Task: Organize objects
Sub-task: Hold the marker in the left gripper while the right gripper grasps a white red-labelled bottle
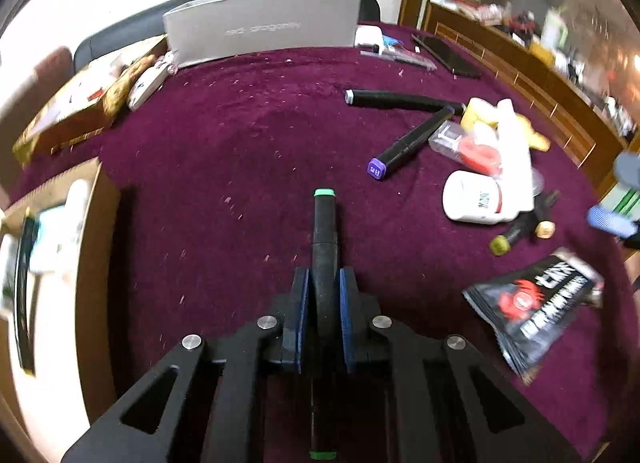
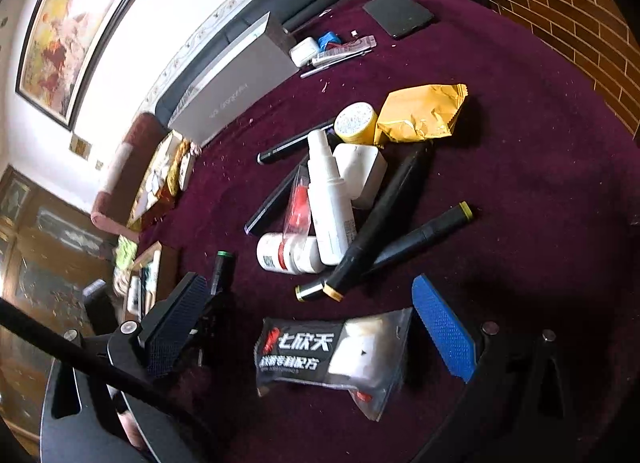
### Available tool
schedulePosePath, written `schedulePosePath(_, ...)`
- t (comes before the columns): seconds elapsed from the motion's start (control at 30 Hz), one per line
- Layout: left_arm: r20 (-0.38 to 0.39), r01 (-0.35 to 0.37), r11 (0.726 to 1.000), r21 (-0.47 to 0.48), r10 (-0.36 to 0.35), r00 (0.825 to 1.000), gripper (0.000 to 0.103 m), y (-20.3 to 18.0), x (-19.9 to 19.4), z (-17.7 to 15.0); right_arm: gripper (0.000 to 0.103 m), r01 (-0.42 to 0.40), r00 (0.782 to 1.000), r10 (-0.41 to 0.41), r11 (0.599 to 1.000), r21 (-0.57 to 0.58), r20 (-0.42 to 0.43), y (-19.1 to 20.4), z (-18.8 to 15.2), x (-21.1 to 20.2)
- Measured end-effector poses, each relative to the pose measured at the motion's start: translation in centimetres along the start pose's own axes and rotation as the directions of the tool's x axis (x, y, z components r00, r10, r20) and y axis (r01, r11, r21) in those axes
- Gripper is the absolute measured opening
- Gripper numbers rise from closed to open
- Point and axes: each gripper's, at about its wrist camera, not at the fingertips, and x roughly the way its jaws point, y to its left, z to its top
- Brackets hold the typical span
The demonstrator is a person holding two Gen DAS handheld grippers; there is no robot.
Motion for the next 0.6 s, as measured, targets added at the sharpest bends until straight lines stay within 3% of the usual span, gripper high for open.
schedulePosePath(0.27, 0.133, 0.152, 0.981, -0.121, -0.136, 0.982, 0.011, 2.3, -6.6, -2.3, 0.103, -0.049, 0.997, 0.045, 0.997, -0.058, -0.060, 2.9, 0.1, 2.0)
schedulePosePath(0.6, 0.231, 0.229, 0.953, -0.200, -0.181, 0.956, 0.012, 5.8, -10.4, -4.8, 0.099, -0.105, 0.984, 0.105, 0.994, 0.010, -0.145, 7.9, 3.6, 8.8)
